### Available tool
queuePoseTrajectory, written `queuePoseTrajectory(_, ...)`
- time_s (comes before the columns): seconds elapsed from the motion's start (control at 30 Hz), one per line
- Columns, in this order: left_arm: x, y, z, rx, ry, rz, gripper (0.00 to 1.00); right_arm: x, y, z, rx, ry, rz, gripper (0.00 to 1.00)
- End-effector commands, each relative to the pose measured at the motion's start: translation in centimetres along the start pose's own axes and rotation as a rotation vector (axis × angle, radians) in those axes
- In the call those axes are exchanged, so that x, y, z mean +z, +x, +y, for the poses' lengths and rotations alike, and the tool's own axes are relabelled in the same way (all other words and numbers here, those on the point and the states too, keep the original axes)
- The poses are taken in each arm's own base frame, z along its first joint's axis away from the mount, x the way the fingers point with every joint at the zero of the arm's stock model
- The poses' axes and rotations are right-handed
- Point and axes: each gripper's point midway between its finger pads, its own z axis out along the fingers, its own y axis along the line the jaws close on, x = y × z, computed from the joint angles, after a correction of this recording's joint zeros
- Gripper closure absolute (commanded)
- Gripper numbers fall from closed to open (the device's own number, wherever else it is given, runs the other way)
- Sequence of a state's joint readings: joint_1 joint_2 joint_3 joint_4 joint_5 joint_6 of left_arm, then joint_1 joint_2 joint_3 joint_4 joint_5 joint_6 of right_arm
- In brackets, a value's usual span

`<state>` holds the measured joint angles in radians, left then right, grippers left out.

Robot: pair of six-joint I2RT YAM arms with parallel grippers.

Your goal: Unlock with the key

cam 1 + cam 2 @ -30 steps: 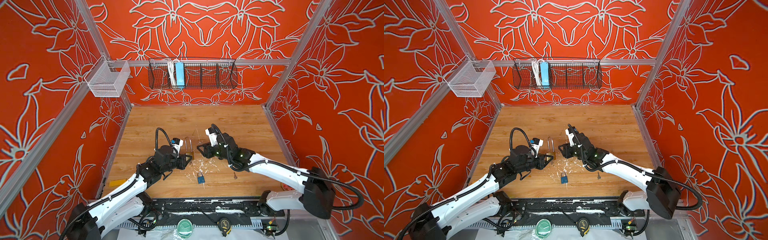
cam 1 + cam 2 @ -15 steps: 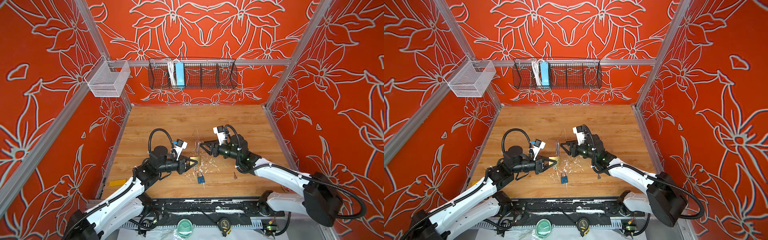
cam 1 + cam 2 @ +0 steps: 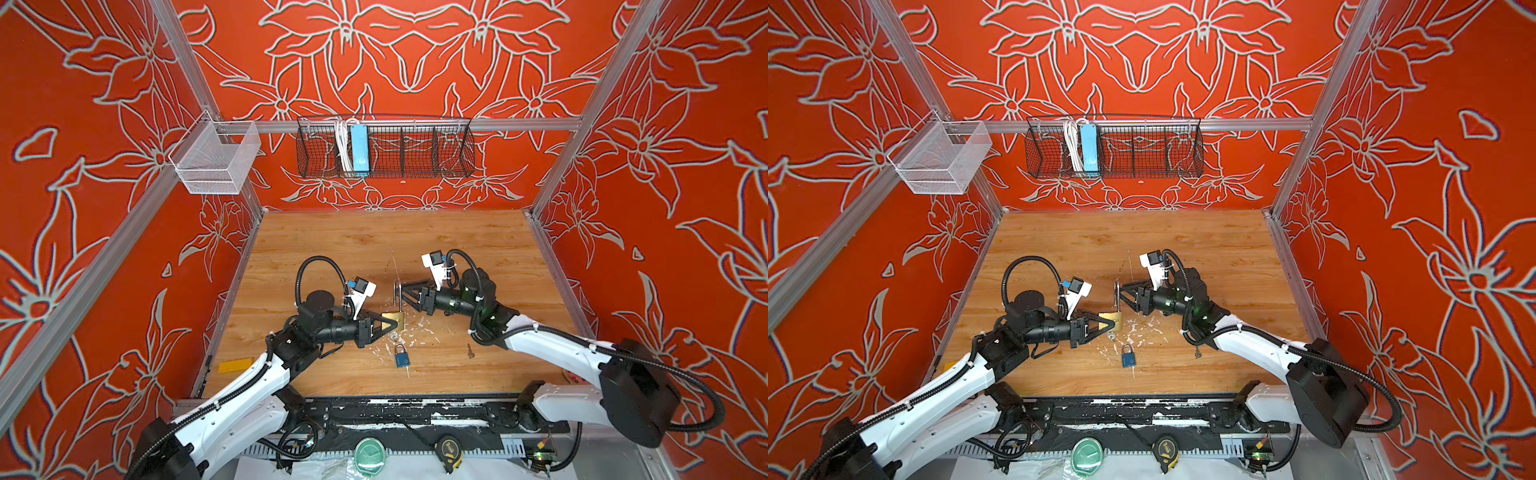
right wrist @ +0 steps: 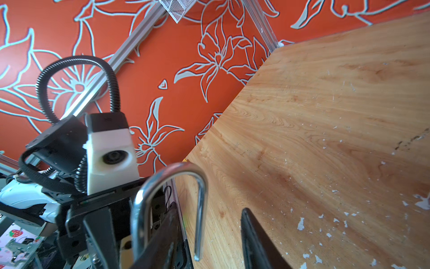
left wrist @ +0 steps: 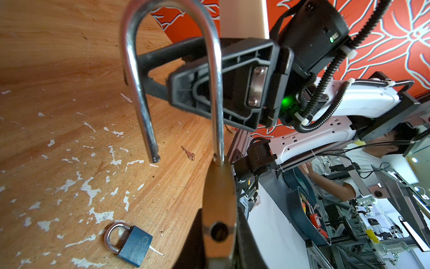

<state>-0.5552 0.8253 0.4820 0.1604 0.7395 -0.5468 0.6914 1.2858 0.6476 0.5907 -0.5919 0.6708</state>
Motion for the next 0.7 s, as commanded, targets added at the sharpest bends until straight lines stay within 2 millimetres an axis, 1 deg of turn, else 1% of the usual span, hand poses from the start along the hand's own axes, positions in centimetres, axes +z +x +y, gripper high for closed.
queuePoseTrajectory(0.0,-0.32,-2.15,-2.48,0.089,0.092,-0.061,1.00,0.38,-0.79,1.42,-0.002,-0.071,-0.010,0.57)
queuePoseTrajectory(0.17,-0.25,-1.98,-2.36,0.087,0.090,-0.053,1.00,0.63,-1.04,1.73,-0.006,-0.086,-0.008,0.58)
queuePoseTrajectory(0.33,-0.12,-1.98,-2.27,0.084,0.094,-0.051,1.00,0.80,-1.03,1.56,0.000,-0.081,-0.004,0.66)
queuePoseTrajectory(0.43,-0.02,-2.01,-2.18,0.080,0.092,-0.051,1.00,0.90,-0.99,1.27,0.004,-0.066,0.000,0.68)
queuePoseTrajectory(0.53,0.01,-2.07,-2.13,0.080,0.090,-0.051,1.00,0.98,-0.93,1.22,0.005,-0.065,0.003,0.75)
queuePoseTrajectory(0.67,0.02,-2.05,-2.08,0.075,0.086,-0.049,1.00,0.98,-1.05,1.30,0.000,-0.065,0.001,0.82)
